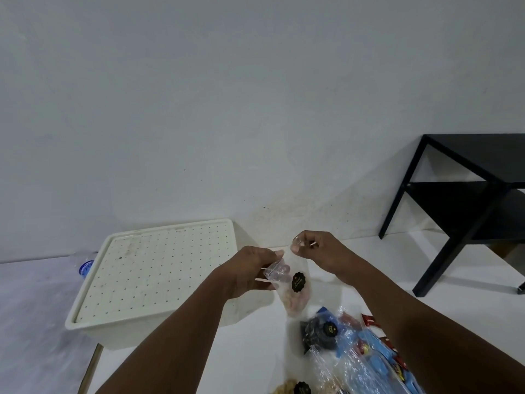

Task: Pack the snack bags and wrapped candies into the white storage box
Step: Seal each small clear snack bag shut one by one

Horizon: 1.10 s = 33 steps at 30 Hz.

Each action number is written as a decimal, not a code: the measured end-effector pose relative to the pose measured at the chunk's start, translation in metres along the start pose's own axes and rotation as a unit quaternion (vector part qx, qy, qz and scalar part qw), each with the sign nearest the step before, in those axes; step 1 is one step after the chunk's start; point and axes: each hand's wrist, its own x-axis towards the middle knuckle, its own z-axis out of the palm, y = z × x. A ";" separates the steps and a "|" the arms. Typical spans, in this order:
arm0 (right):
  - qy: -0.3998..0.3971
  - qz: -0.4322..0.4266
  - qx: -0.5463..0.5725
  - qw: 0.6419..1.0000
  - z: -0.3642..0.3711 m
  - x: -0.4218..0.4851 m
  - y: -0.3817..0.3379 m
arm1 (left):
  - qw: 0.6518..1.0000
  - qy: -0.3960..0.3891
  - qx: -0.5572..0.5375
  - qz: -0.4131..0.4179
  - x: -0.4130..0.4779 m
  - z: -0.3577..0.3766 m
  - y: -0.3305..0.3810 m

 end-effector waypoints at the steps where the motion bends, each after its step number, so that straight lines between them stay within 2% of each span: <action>1: 0.018 -0.001 0.001 1.000 0.001 0.001 0.001 | 1.000 0.002 -0.002 0.001 0.000 0.000 -0.001; 7: 0.041 0.048 0.103 0.993 0.015 -0.003 0.000 | 0.999 0.015 -0.020 0.021 0.006 0.007 -0.010; 12: 0.039 0.039 0.173 0.983 0.023 -0.005 0.006 | 0.997 0.031 -0.023 0.059 0.007 0.022 -0.017; 18: 0.034 0.034 0.241 0.969 0.019 -0.007 0.017 | 0.996 0.038 -0.041 0.065 0.009 0.029 -0.023; 24: 0.030 0.037 0.256 0.966 0.011 -0.006 0.023 | 0.985 0.126 0.062 0.099 0.019 0.037 -0.021; 29: 0.075 0.034 0.236 0.968 0.007 -0.003 0.025 | 0.968 0.150 0.125 0.159 0.022 0.039 -0.020; 33: 0.100 0.042 0.240 0.965 0.003 -0.001 0.031 | 0.957 0.158 0.169 0.177 0.026 0.036 -0.028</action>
